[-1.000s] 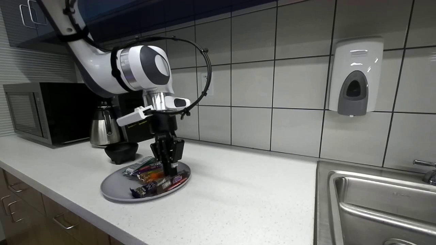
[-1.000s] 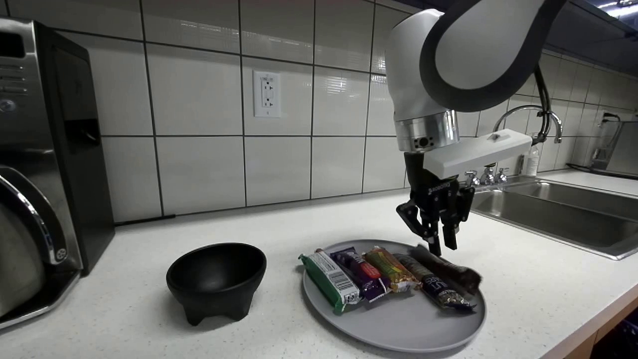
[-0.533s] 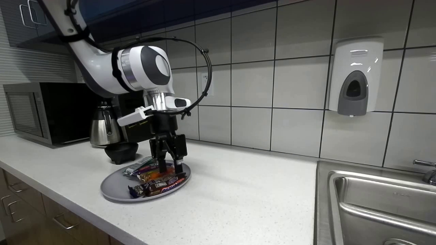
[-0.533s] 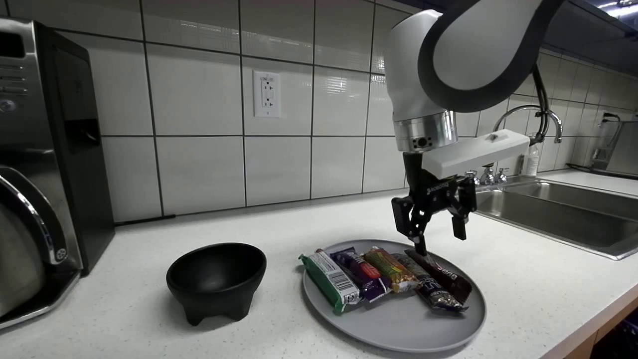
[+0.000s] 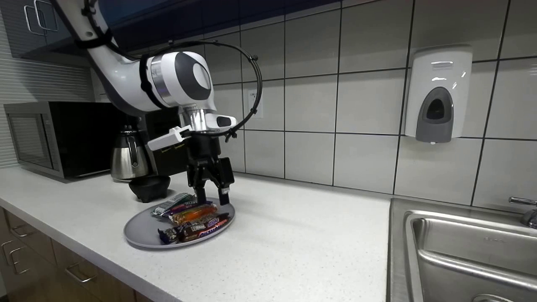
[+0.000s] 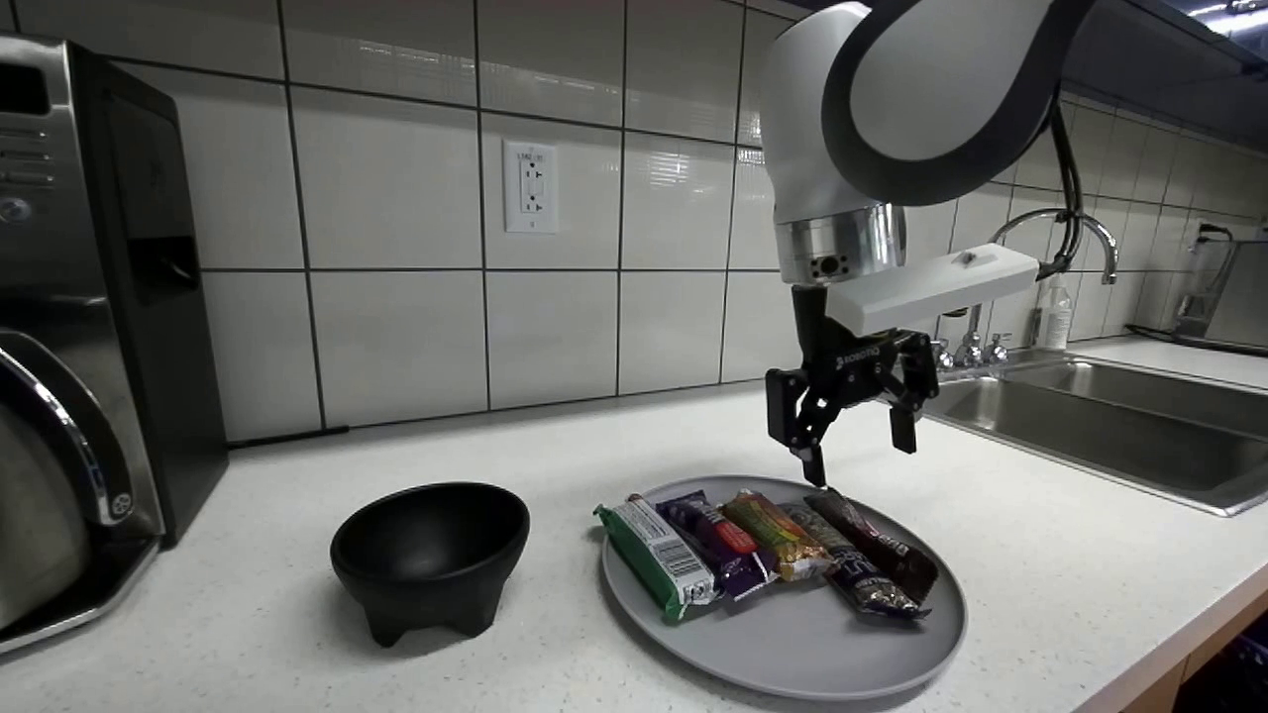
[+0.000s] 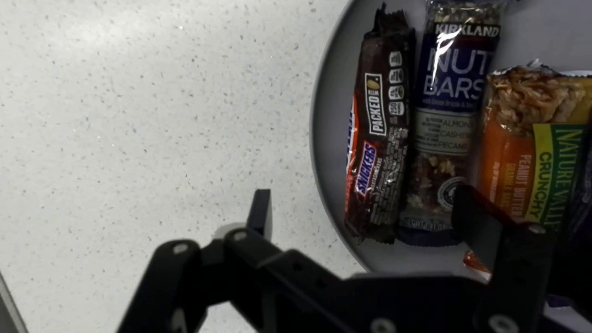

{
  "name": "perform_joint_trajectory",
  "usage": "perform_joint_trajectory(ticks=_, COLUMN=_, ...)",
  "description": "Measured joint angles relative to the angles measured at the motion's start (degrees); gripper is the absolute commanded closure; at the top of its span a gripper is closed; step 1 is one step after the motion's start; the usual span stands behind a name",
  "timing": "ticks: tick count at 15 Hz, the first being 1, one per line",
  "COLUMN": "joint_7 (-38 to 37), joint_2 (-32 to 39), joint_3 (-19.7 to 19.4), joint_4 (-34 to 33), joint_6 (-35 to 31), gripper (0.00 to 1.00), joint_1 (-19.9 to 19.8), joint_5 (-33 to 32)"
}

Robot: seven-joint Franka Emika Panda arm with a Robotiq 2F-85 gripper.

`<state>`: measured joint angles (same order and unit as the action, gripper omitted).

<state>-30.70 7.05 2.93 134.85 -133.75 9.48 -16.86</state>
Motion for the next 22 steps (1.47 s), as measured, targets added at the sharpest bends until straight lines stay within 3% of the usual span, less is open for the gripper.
perform_joint_trajectory(ticks=14, joint_7=5.6, joint_2=-8.3, joint_3=0.0, joint_4=2.6, joint_6=0.0, gripper=0.00, joint_1=0.0, joint_5=5.1)
perform_joint_trajectory(ticks=22, joint_7=5.6, joint_2=-7.6, joint_3=0.1, joint_4=2.6, joint_6=0.0, gripper=0.00, joint_1=0.0, joint_5=5.1)
